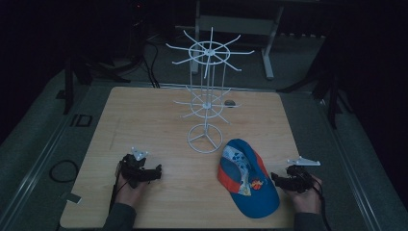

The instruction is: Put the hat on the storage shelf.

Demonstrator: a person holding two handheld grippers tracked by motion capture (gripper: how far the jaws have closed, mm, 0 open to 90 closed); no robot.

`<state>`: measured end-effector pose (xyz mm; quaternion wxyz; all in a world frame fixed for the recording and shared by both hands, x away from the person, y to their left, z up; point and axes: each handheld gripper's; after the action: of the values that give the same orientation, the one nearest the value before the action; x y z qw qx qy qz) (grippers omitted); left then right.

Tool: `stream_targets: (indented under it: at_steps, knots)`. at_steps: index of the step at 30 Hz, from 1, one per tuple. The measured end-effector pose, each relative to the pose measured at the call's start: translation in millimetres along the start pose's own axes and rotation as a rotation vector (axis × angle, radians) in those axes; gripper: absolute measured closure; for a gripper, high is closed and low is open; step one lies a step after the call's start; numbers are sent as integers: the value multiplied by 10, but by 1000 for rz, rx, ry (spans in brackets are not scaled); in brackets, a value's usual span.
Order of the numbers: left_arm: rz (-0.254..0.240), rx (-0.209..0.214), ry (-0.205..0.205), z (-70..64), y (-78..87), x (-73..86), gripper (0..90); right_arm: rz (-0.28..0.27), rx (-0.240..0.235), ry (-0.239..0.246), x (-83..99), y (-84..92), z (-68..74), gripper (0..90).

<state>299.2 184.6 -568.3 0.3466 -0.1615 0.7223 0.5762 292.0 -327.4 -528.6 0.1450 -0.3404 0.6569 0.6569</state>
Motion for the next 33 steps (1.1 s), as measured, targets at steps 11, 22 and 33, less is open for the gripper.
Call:
stream_targets:
  at_steps: [11,22,33]
  knots:
    - [0,0,0,0,0,0,26,18,-36,25,-33,97,45,314]
    - [-1,0,0,0,0,0,26,-3,-71,64,-186,202,191,303]
    - [-1,0,0,0,-1,0,26,-14,-92,77,-332,268,267,295]
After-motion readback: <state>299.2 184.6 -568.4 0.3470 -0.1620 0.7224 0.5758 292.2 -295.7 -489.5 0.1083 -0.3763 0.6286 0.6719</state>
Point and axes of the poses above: each handheld gripper's, and its own axes: y roughly backward along the jaws, x roughly out of its underside, z roughly to its left, and after that the axes turned 7 degrees about x, right-handed
